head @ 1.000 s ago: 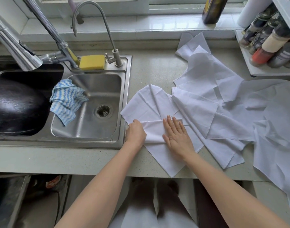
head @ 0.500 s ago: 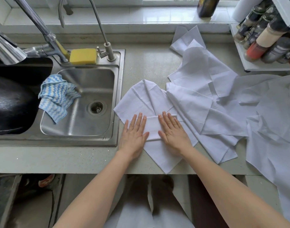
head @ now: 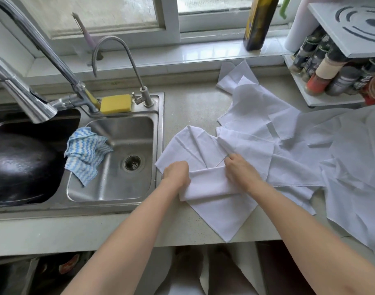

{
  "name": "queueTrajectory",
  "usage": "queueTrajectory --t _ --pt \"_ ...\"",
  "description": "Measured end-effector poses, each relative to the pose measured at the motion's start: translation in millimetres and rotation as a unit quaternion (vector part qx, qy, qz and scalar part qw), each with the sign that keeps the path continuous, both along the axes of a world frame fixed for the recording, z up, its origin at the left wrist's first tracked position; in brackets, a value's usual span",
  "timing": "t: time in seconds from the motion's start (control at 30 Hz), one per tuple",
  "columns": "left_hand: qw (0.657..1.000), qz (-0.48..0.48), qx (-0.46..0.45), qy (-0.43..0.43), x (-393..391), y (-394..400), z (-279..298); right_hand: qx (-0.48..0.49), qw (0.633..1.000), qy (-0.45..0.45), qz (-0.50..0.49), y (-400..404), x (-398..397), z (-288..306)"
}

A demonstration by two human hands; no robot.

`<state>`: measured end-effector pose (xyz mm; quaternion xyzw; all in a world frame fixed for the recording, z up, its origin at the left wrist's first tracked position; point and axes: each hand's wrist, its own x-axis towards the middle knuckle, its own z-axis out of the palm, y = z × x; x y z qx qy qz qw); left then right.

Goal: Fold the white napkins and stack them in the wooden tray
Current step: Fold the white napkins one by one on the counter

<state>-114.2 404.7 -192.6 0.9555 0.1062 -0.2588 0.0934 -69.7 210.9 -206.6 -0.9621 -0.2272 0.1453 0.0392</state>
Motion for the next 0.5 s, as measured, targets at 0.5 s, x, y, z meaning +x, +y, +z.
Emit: queueTrajectory --t 0.5 --pt "0.798 0.402 -0.25 -0.373 -70 -6 19 0.422 0.822 0.323 -0.205 10 16 40"
